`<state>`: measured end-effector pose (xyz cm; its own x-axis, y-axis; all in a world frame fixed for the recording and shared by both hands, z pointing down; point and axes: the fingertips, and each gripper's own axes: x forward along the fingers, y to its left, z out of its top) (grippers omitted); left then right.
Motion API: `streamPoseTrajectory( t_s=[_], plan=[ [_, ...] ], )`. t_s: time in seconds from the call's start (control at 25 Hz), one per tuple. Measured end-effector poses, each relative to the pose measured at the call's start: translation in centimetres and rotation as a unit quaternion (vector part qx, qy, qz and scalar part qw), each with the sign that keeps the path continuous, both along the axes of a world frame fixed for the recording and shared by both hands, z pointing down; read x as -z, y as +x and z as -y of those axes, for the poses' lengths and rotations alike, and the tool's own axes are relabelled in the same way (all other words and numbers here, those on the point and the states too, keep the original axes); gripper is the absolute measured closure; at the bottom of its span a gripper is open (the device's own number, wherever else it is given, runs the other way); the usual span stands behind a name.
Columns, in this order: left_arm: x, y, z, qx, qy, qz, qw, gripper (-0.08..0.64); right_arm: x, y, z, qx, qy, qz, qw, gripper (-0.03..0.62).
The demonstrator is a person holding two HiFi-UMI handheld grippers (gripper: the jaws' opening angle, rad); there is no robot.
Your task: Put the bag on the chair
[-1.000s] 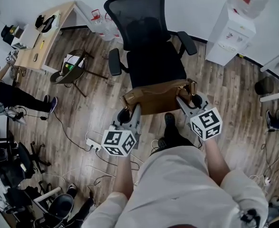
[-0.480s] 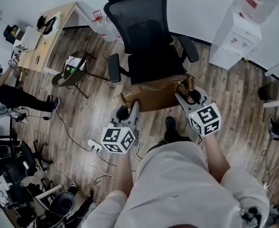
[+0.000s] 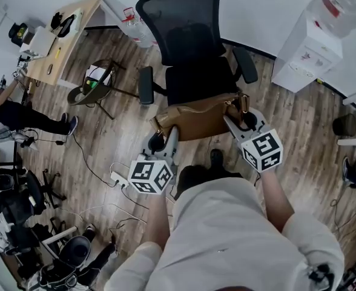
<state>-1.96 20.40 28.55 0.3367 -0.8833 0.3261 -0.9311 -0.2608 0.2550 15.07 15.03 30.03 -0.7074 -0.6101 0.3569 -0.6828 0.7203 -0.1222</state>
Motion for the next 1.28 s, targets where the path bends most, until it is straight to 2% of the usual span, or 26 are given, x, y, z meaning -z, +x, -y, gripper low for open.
streamPoseTrajectory(
  t_s=[0.32,0.8,1.28],
  plan=[
    [-0.1,-0.4,0.9,0.006,-0.005,0.002,1.0,0.44,-0.1,-0.5,1.2,0.006,-0.004,0.0,1.0,0.44],
    [-1.2,-2.5,5.1,-0.016,-0.012,-0.012,0.9997,0.44,-0.9,-2.2,4.6,-0.018,-0.013,-0.016,1.0,0.439],
    [-1.8,-8.1,12.8,-0.061,-0.014,-0.027,0.9977,0.44,-1.3,-7.4,10.3,-0.062,-0.032,-0.028,0.997,0.44]
  ],
)
